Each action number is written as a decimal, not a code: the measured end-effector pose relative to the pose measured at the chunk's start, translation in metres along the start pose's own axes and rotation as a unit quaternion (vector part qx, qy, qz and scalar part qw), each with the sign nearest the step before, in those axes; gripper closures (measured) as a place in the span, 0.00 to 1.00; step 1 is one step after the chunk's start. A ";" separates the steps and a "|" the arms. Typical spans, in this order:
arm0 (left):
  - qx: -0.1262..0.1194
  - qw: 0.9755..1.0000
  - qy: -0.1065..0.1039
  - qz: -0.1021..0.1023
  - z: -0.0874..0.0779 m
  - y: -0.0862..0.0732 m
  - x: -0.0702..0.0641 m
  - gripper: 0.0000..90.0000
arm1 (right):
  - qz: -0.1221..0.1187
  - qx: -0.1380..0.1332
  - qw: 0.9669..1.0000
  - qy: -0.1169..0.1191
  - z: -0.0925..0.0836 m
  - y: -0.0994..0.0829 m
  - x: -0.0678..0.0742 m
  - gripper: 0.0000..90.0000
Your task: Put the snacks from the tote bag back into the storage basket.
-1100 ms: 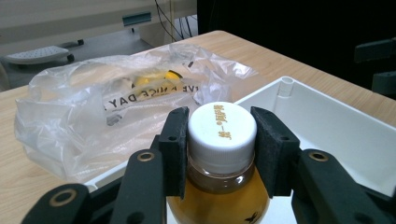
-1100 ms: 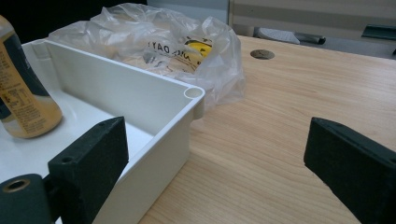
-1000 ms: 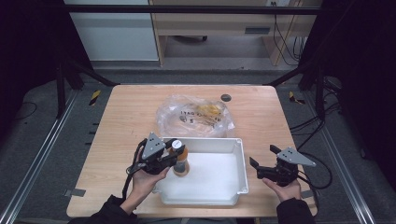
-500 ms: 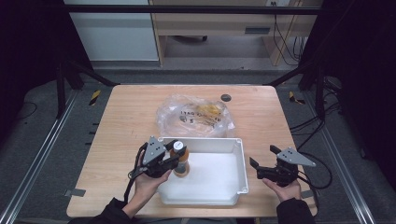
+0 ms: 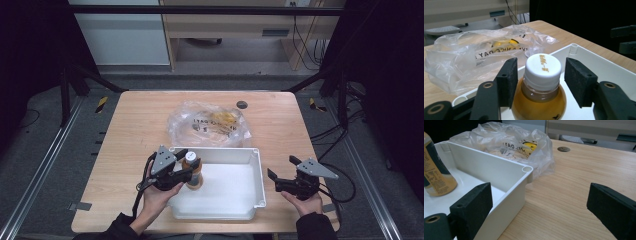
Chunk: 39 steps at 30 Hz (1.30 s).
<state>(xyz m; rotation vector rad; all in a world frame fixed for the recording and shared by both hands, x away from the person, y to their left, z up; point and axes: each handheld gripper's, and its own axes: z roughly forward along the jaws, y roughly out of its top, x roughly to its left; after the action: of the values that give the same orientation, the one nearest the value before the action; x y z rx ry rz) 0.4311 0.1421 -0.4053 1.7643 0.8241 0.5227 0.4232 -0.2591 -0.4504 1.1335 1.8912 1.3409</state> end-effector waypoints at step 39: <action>0.021 0.996 0.081 -0.016 -0.057 -0.044 0.087 0.34 | 0.005 0.003 1.000 -0.016 -0.003 -0.001 -0.006 0.06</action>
<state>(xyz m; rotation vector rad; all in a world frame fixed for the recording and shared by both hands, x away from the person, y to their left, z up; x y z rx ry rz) 0.4374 0.2516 -0.4311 1.7616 0.9809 0.6383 0.4231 -0.2658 -0.4507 1.1610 1.8692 1.3152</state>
